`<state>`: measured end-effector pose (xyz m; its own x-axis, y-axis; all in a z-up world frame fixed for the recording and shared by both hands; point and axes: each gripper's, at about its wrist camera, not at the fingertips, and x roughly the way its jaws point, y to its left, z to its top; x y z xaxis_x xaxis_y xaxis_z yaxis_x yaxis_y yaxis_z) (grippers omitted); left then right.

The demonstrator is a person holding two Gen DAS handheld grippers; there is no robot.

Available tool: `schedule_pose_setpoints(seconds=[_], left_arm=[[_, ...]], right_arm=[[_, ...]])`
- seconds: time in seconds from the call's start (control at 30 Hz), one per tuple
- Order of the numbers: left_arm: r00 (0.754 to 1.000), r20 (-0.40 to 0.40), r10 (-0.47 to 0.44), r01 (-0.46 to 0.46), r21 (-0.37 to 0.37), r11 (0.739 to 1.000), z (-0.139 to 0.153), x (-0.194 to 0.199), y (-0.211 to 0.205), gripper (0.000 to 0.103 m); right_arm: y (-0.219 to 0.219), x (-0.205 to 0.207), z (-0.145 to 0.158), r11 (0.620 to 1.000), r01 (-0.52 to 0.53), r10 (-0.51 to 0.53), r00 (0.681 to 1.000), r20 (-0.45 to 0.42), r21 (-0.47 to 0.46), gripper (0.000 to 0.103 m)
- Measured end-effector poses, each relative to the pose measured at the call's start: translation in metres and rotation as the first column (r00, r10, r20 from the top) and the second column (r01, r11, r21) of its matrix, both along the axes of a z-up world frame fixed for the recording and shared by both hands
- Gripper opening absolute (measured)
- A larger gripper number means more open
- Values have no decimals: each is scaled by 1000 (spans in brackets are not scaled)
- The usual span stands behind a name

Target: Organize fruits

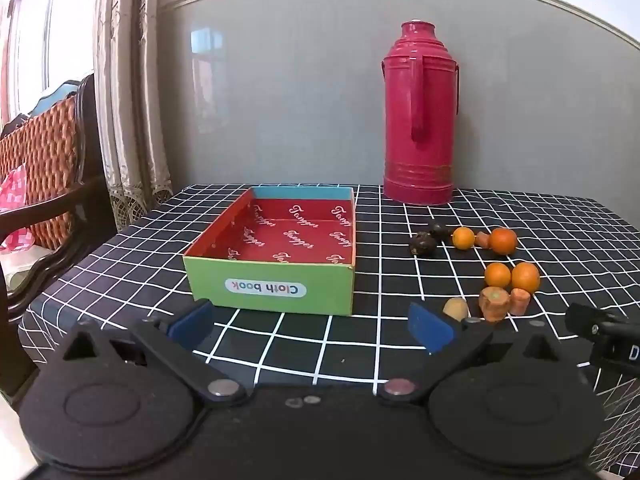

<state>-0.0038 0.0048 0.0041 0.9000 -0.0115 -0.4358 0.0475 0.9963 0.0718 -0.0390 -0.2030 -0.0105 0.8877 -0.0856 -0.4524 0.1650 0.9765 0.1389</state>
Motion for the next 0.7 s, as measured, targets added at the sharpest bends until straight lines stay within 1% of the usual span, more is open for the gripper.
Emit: schedule_pose_setpoints(seconds=[0.7], left_arm=[[1000, -3, 7, -7, 11, 1000, -3, 1, 1, 97]], right_arm=[[1, 2, -3, 1000, -8, 8, 1000, -8, -4, 103]])
